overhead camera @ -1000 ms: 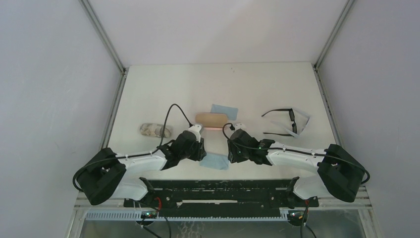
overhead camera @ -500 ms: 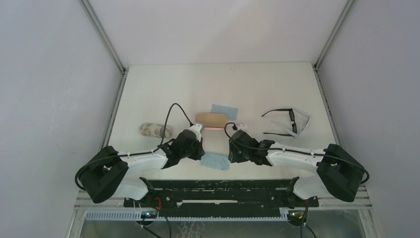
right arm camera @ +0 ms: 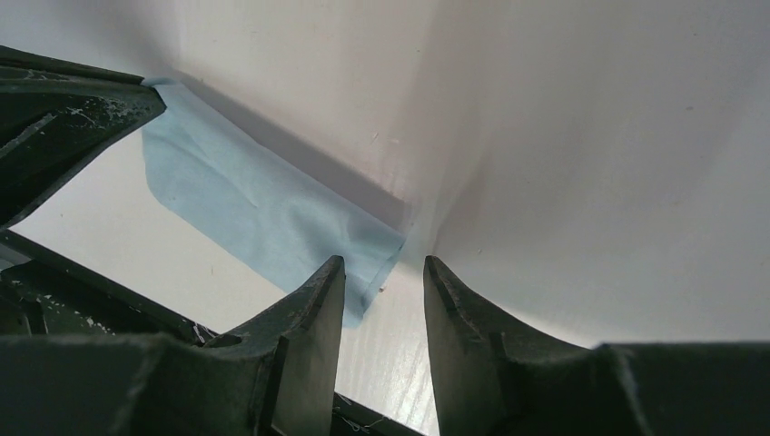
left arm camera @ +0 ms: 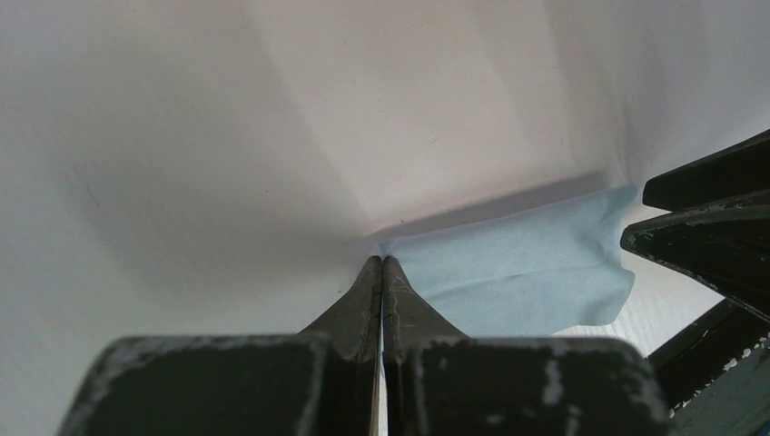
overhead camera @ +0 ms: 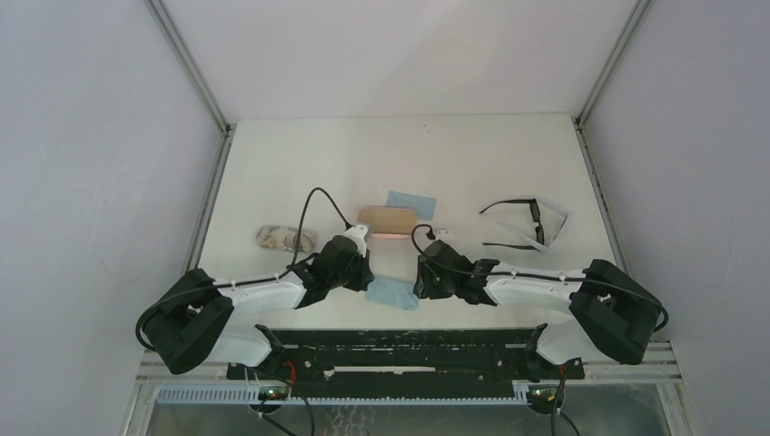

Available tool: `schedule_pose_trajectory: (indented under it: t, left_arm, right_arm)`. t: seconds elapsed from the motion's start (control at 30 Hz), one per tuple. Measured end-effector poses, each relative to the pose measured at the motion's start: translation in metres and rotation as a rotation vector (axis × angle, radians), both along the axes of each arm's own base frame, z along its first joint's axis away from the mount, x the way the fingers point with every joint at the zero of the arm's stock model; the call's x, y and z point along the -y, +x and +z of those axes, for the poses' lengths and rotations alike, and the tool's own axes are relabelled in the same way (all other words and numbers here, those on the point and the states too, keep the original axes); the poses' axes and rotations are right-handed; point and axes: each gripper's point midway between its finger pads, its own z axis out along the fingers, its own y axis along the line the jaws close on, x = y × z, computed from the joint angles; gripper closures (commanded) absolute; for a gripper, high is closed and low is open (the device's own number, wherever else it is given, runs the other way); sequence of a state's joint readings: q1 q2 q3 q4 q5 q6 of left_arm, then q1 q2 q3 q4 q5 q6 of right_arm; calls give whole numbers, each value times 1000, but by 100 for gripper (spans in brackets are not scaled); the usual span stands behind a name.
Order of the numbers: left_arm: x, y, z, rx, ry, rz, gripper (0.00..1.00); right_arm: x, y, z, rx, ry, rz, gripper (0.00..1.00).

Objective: Organize the sunglasses
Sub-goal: Fold the glasses cleaning cloth at the center of the board.

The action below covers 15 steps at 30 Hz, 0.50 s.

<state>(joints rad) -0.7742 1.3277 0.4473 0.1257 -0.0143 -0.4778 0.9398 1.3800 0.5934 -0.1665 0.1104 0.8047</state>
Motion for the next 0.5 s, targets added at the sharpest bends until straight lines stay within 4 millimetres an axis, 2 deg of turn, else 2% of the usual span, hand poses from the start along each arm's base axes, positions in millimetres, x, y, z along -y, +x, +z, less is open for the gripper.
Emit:
schedule_pose_trajectory:
  t: [0.5]
  left_arm:
    - [0, 1, 0, 0, 0, 2, 100]
  right_arm:
    - [-7, 9, -5, -13, 38, -11, 66]
